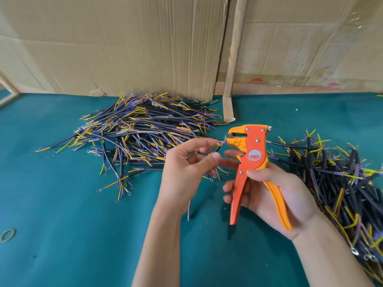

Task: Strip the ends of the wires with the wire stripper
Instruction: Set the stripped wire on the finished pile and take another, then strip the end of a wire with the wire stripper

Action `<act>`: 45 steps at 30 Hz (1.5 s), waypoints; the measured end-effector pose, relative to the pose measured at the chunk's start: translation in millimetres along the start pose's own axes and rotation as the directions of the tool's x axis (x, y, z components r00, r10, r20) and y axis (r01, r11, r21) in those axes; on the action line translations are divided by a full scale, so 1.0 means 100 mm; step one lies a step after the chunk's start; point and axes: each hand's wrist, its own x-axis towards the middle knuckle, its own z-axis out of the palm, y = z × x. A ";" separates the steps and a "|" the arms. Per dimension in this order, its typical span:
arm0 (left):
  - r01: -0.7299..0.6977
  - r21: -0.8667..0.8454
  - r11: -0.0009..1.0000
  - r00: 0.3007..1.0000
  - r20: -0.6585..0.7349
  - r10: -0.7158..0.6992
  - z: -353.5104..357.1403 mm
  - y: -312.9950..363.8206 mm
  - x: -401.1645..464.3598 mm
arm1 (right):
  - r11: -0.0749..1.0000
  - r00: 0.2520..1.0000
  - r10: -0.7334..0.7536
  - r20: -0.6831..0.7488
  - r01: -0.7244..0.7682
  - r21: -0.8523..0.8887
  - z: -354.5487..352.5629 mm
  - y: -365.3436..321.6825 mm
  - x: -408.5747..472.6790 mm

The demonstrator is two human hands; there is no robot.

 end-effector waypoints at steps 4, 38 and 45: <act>-0.138 0.117 0.984 0.983 -0.109 0.150 -0.06 0.01 0.04 | 0.999 0.999 0.045 -0.008 -0.045 0.011 -0.03 -0.02 -0.06; -0.185 0.383 0.905 0.968 -0.085 0.234 -0.14 0.01 0.02 | 0.972 0.994 0.112 -0.018 -0.113 -0.206 0.22 0.01 -0.05; -0.172 0.390 0.904 0.969 -0.095 0.226 -0.15 0.02 0.01 | 0.968 0.994 0.104 -0.013 -0.104 -0.227 0.24 0.02 -0.06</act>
